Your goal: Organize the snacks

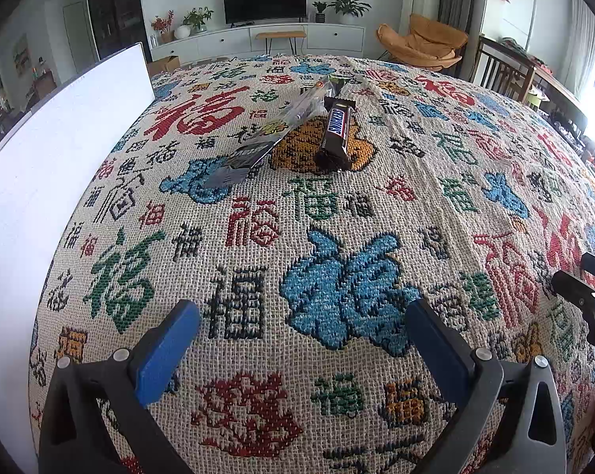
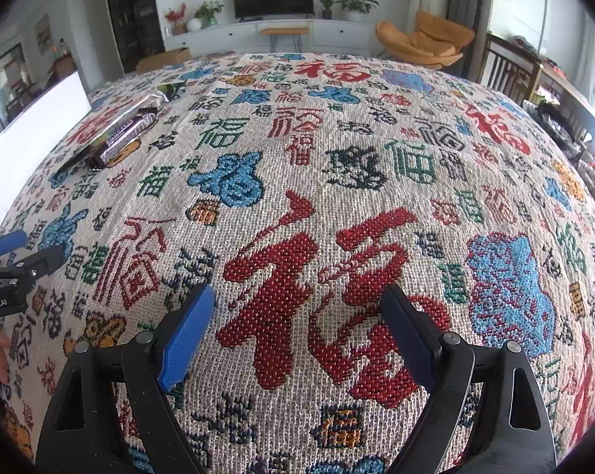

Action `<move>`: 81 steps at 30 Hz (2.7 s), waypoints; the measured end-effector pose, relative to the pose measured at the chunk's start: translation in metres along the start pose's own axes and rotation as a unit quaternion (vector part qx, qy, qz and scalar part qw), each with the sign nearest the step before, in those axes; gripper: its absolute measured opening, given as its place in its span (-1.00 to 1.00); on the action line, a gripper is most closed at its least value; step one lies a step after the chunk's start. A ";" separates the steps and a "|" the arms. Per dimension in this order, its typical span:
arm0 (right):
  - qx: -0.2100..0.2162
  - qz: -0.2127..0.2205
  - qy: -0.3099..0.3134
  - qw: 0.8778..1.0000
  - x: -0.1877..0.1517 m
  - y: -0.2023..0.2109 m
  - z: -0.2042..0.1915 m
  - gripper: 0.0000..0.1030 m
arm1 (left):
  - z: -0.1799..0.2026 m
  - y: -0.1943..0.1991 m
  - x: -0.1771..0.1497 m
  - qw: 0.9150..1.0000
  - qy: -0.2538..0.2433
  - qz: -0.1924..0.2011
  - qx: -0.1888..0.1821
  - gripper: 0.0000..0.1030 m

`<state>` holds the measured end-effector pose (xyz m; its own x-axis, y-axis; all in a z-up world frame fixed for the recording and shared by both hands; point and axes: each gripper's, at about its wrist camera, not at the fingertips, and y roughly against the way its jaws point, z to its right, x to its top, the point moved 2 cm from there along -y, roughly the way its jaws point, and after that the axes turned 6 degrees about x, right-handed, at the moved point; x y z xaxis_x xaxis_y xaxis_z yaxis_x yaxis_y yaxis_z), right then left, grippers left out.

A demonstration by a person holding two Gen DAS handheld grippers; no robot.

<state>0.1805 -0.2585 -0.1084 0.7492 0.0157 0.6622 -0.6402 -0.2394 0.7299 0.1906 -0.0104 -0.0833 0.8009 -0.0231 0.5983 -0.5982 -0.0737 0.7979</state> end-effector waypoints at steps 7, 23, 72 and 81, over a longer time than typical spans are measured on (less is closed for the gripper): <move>0.001 0.000 0.000 1.000 0.000 -0.001 0.000 0.73 | -0.009 0.003 -0.003 0.995 -0.079 -0.027 -0.051 1.00; 0.042 -0.082 -0.045 0.995 0.051 -0.013 -0.016 0.76 | -0.061 -0.002 -0.006 1.000 -0.012 0.002 -0.006 1.00; 0.026 0.004 0.040 0.999 0.018 -0.020 -0.028 0.35 | -0.060 -0.004 -0.003 1.000 -0.013 0.003 -0.007 1.00; 0.010 0.003 0.027 1.000 0.017 -0.020 -0.021 0.56 | -0.060 -0.004 -0.001 1.000 -0.024 -0.013 -0.014 1.00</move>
<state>0.2021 -0.2333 -0.1084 0.7353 0.0661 0.6745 -0.6401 -0.2593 0.7233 0.1907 0.0502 -0.0830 0.8157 -0.0699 0.5743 -0.5777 -0.0461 0.8149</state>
